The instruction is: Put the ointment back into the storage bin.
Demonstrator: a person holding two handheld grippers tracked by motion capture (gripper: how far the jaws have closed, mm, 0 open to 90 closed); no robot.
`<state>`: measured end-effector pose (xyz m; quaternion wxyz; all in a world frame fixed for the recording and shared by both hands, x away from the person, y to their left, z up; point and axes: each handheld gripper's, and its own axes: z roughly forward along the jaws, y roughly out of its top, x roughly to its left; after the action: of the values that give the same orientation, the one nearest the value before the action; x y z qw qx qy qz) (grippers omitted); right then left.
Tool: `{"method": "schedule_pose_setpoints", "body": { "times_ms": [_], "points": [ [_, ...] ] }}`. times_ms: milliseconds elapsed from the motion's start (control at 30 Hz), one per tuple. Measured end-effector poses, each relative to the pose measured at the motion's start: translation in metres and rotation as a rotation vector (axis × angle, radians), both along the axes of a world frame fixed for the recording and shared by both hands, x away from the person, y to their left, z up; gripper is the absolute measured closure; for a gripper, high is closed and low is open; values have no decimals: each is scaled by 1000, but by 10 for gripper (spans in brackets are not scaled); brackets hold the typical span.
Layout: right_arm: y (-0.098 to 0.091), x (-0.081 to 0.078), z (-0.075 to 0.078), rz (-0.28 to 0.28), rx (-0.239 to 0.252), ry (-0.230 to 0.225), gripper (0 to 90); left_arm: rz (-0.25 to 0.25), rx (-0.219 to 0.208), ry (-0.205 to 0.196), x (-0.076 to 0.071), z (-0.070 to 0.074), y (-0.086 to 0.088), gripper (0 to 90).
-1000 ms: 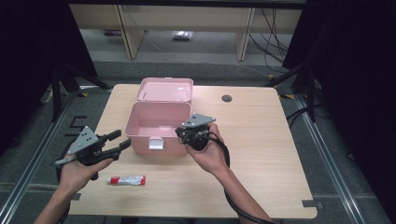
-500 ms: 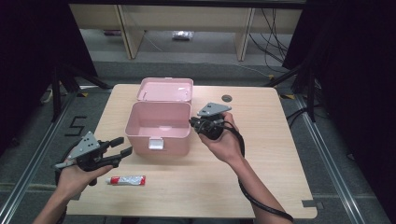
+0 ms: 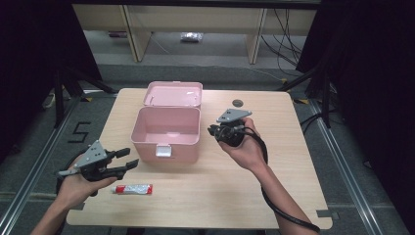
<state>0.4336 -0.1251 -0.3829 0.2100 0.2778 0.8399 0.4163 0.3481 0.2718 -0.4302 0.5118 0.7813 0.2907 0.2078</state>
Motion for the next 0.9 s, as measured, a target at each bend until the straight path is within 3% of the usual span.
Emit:
{"method": "schedule_pose_setpoints", "body": {
  "times_ms": [133, 400, 433, 733, 767, 800, 833, 867, 900],
  "points": [
    [-7, -10, -10, 0, -4, 48, 816, -32, 59, 4, 2, 1, -1, 467],
    [-15, -26, -28, 8, -26, 130, 792, -139, 159, 75, 2, -5, -7, 475],
    [-16, -26, -30, 29, -37, 112, 791, -156, 171, 86, 2, -6, -9, 474],
    [-15, -35, -42, 40, -56, 164, 782, -254, 293, 136, 7, -16, -11, 481],
    [-14, -34, -44, 55, -58, 150, 782, -271, 323, 157, 7, -16, -10, 483],
    [-12, -36, -46, 42, -52, 156, 781, -303, 373, 152, 10, -16, -9, 485],
    [-12, -37, -46, 37, -57, 167, 780, -305, 364, 175, 9, -18, -10, 488],
    [-11, -37, -47, 40, -58, 167, 779, -335, 413, 181, 11, -18, -9, 490],
    [-10, -37, -49, 45, -54, 167, 778, -346, 429, 200, 11, -20, -10, 490]
  ]
}}
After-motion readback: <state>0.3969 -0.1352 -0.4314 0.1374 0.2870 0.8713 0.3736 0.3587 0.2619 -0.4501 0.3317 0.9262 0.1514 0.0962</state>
